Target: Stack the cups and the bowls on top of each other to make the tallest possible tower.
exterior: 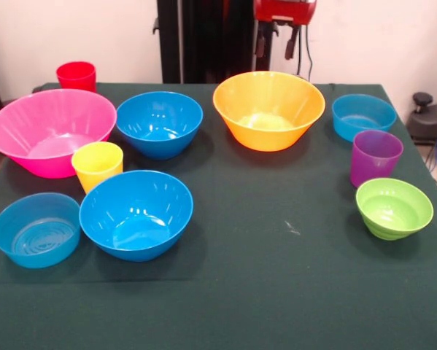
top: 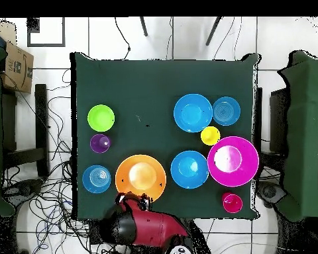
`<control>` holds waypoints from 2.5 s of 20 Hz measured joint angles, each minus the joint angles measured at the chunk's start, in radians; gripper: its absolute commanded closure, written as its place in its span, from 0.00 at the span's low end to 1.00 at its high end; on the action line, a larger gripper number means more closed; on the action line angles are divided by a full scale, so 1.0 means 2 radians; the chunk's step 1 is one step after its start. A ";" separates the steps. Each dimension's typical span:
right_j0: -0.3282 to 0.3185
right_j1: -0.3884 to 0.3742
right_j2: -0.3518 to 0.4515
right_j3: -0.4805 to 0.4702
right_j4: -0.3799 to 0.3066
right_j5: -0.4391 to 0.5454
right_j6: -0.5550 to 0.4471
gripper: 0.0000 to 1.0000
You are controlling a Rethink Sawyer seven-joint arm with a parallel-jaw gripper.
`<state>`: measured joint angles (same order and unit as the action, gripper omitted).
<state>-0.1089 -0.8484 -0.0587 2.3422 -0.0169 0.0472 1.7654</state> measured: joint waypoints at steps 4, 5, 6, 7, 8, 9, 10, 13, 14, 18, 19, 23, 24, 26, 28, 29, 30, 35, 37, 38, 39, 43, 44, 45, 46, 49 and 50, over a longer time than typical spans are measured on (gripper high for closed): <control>-0.006 -0.008 -0.002 -0.001 -0.001 0.011 0.000 0.00; -0.008 -0.010 -0.003 -0.001 -0.002 0.014 0.000 0.00; -0.010 -0.012 -0.004 -0.002 -0.004 0.018 0.000 0.00; -0.013 -0.013 -0.004 -0.002 -0.006 0.021 0.000 0.00; -0.015 -0.014 -0.004 -0.002 -0.008 0.023 0.000 0.00; -0.018 -0.015 -0.005 -0.003 -0.010 0.024 0.000 0.00; -0.022 -0.016 -0.005 -0.003 -0.015 0.026 0.000 0.00; -0.042 -0.019 -0.007 -0.004 -0.034 0.027 0.000 0.00; -0.047 -0.018 -0.007 -0.005 -0.040 0.027 0.000 0.00; -0.065 -0.018 -0.011 -0.009 -0.062 0.027 0.000 0.00; -0.067 -0.018 -0.012 -0.009 -0.065 0.026 0.000 0.00; -0.075 -0.014 -0.017 -0.012 -0.081 0.027 0.000 0.00; -0.076 -0.013 -0.018 -0.013 -0.084 0.027 0.000 0.00; -0.079 -0.009 -0.020 -0.014 -0.092 0.027 0.000 0.00; -0.080 -0.008 -0.020 -0.015 -0.095 0.027 0.000 0.00; -0.082 -0.006 -0.020 -0.015 -0.097 0.027 0.000 0.00; -0.084 -0.004 -0.020 -0.016 -0.099 0.026 0.000 0.00; -0.090 -0.004 -0.020 -0.019 -0.106 0.027 0.000 0.00; -0.092 -0.004 -0.020 -0.020 -0.107 0.027 0.000 0.00; -0.094 -0.004 -0.020 -0.021 -0.108 0.027 0.000 0.00; -0.095 -0.004 -0.020 -0.021 -0.109 0.027 0.000 0.00; -0.098 -0.004 -0.020 -0.025 -0.110 0.027 0.000 0.00; -0.098 -0.004 -0.020 -0.026 -0.111 0.027 0.000 0.00; -0.098 -0.004 -0.020 -0.027 -0.111 0.027 0.000 0.00; -0.098 -0.004 -0.020 -0.028 -0.112 0.027 0.000 0.00; -0.098 -0.005 -0.020 -0.030 -0.112 0.027 0.000 0.00; -0.098 -0.005 -0.020 -0.030 -0.112 0.027 0.000 0.00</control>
<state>-0.3057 -0.8588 -0.0991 2.2816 -0.2401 0.1004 1.7654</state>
